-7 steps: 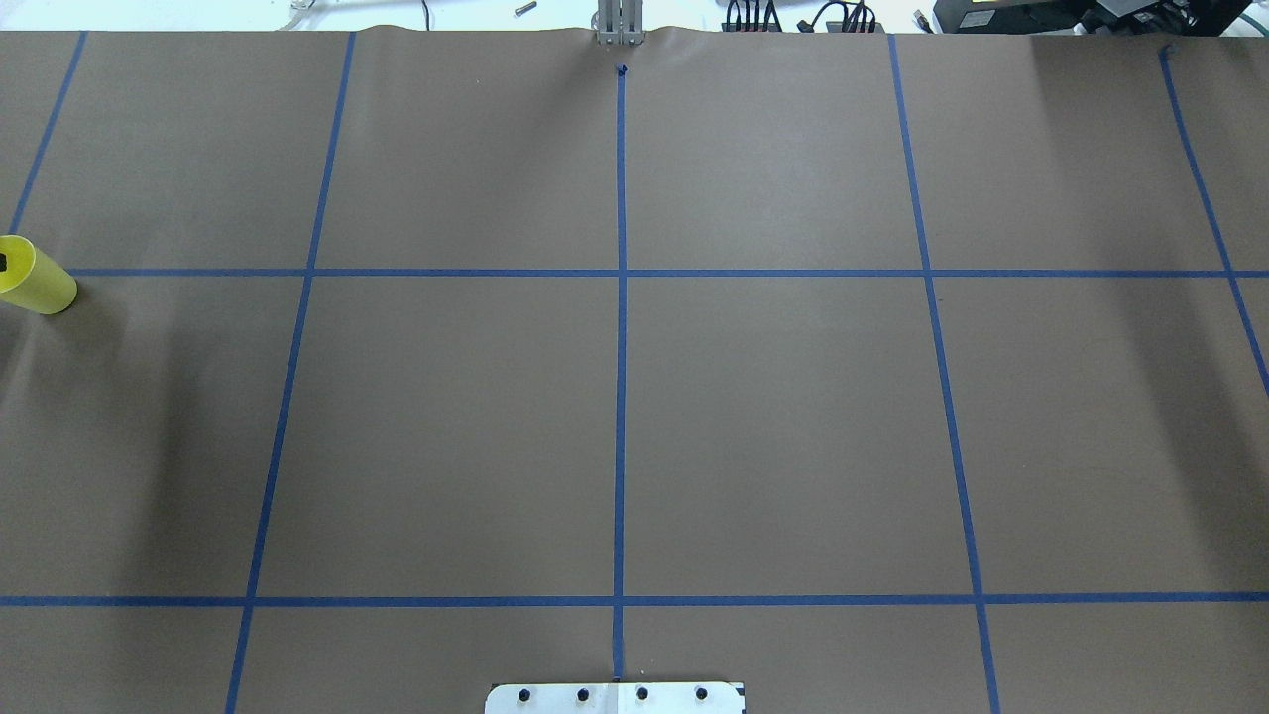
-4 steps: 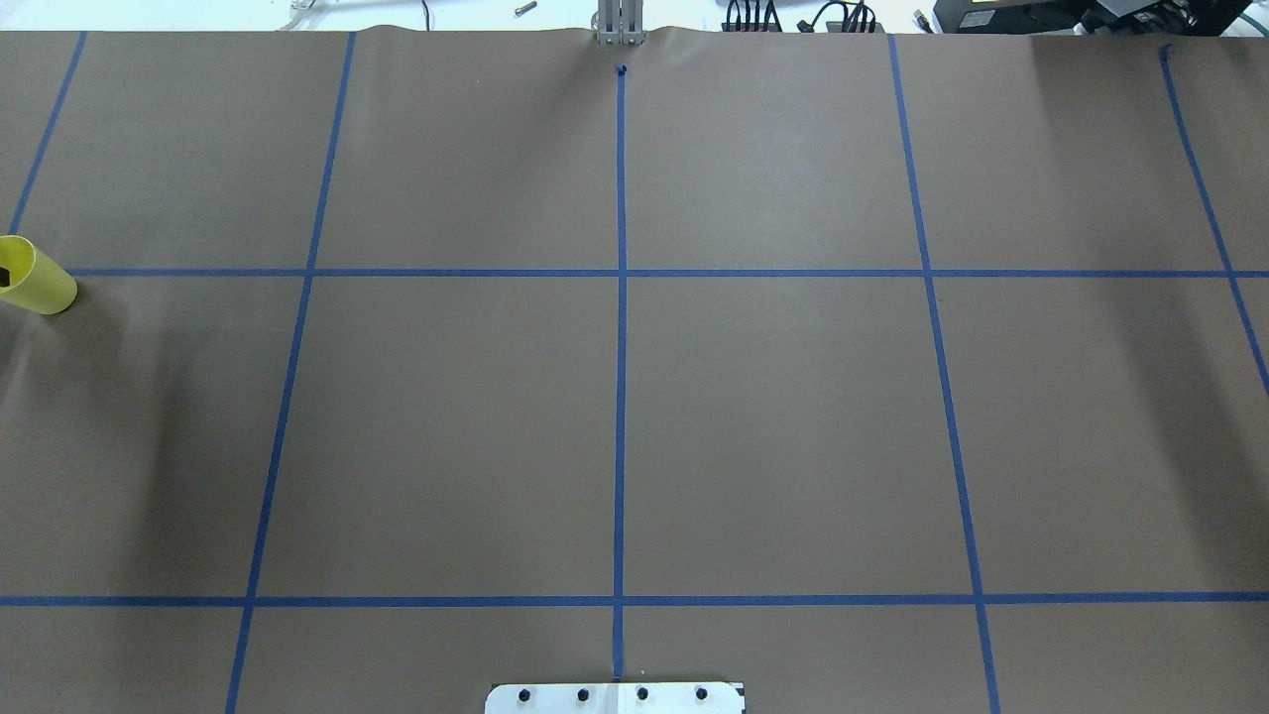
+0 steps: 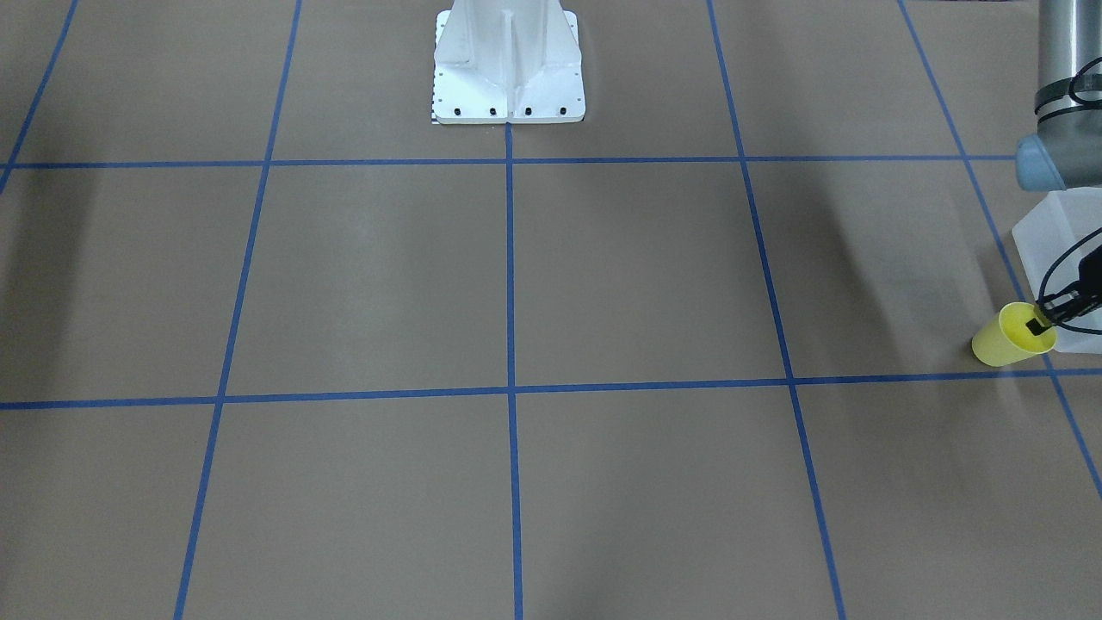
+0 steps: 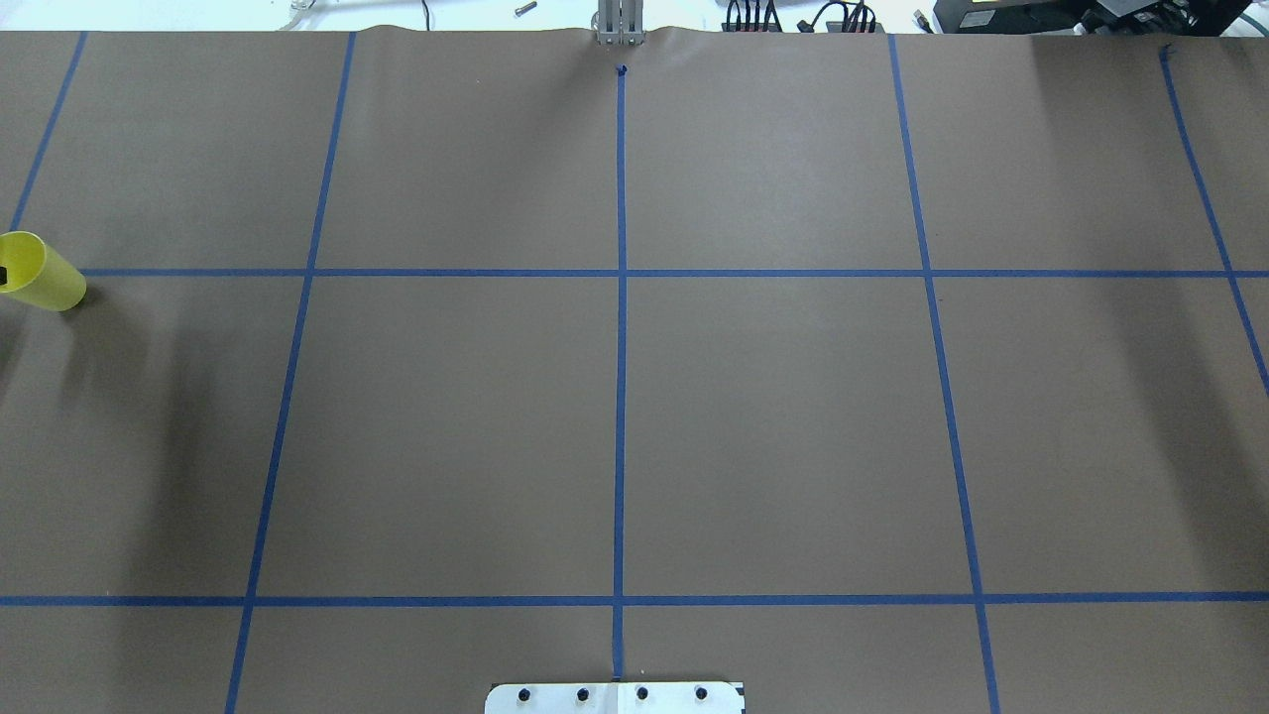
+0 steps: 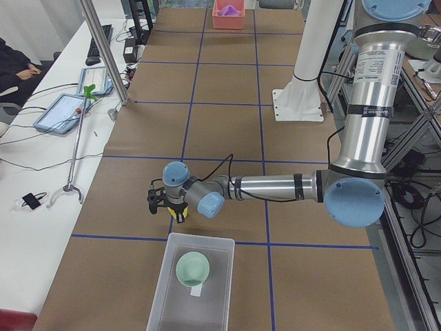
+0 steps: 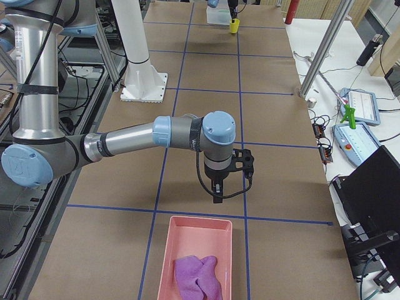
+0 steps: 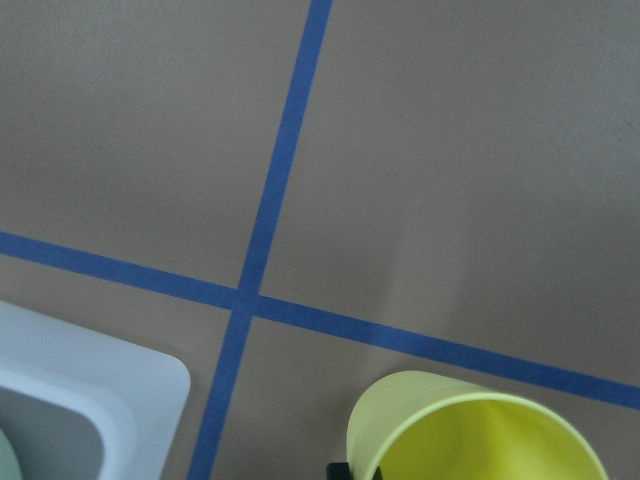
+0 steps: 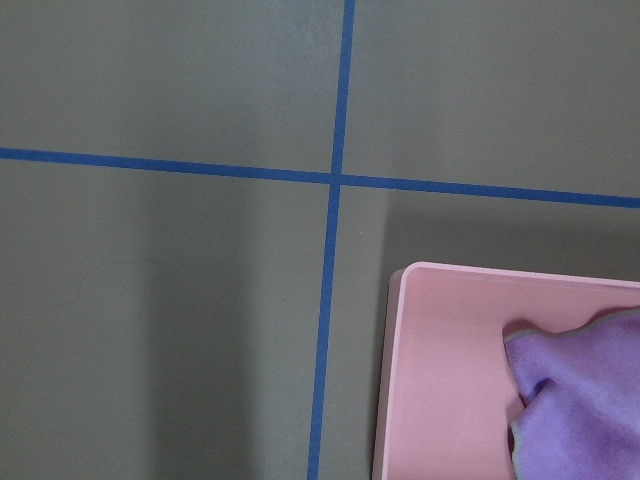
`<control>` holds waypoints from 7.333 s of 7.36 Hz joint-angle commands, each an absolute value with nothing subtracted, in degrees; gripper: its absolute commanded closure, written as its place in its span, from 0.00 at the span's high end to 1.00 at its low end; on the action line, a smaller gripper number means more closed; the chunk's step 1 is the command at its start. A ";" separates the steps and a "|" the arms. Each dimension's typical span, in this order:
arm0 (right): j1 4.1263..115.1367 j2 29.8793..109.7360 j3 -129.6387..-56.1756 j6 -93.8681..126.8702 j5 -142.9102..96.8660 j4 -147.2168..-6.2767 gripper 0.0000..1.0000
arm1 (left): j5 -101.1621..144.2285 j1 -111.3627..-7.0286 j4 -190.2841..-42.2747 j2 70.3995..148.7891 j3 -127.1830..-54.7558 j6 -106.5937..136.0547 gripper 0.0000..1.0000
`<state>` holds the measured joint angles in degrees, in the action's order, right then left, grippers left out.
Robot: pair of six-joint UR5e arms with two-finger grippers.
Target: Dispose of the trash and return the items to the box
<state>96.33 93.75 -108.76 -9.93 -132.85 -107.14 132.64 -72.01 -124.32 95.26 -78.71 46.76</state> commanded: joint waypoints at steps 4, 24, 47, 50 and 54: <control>96.24 95.27 -109.51 -9.84 -133.95 -107.05 1.00 | 143.79 -89.78 -111.08 94.39 -83.32 30.51 0.00; 95.27 95.71 -109.51 -9.58 -133.86 -106.96 1.00 | 130.52 -100.81 -120.15 93.78 -55.55 5.45 0.74; 93.52 95.98 -103.81 -5.97 -134.12 -106.17 1.00 | 132.19 -87.80 -102.39 89.38 -93.60 5.80 0.99; 92.38 95.98 -102.40 -6.24 -133.95 -104.95 1.00 | 132.10 -87.80 -102.39 89.47 -93.52 5.80 0.99; 92.20 95.98 -100.90 -6.24 -134.03 -101.95 1.00 | 132.10 -87.80 -102.39 89.56 -93.52 5.80 0.99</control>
<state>92.23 95.98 -100.93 -6.27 -133.94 -102.19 132.10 -87.80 -102.39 89.50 -93.52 5.80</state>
